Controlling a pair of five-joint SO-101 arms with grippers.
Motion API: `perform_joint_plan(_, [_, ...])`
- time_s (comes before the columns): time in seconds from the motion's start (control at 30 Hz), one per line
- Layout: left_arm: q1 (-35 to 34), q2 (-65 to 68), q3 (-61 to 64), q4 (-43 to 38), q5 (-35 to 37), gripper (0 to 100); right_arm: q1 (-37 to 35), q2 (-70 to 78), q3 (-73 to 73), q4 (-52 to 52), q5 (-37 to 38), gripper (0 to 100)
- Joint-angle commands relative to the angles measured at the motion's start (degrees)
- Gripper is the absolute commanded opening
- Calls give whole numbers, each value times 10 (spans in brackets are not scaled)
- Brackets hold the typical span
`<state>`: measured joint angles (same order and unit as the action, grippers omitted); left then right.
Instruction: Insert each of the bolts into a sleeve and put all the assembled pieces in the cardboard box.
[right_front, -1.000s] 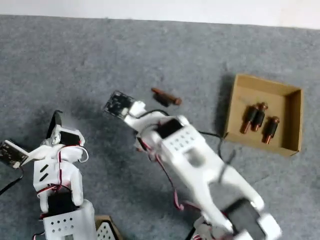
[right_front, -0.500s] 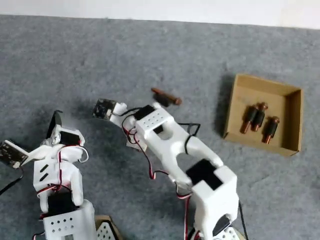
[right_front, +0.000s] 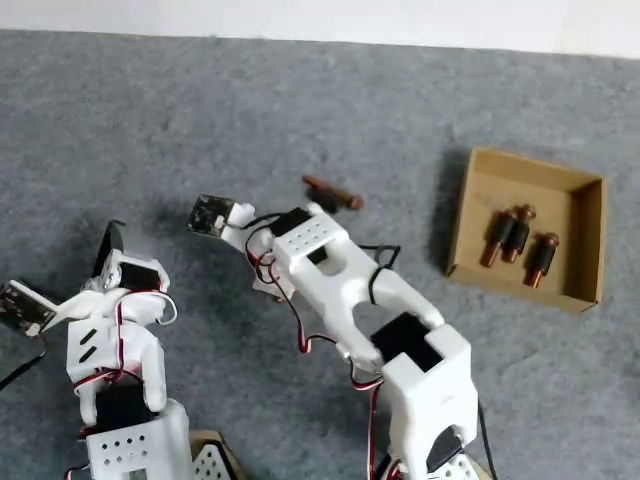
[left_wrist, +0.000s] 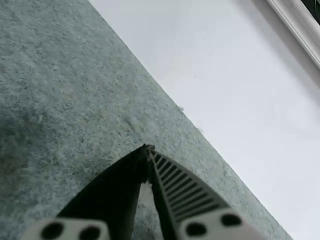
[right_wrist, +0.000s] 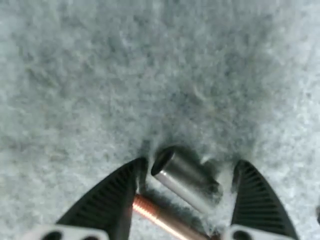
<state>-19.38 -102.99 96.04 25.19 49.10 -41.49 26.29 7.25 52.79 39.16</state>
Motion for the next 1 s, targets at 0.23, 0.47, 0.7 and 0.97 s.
perform_joint_plan(0.23, [-3, -6, 8, -12, 0, 6, 24, 17, -13, -3, 2, 124])
perform_joint_plan(0.47, [-3, -6, 8, -12, 0, 6, 23, 17, -13, 1, 1, 124])
perform_joint_plan(0.7, [-2, -6, 9, -12, 0, 6, 24, 16, -15, 22, 3, 124])
perform_joint_plan(0.97, [-2, -6, 9, -12, 0, 6, 30, 16, -15, 25, 2, 125])
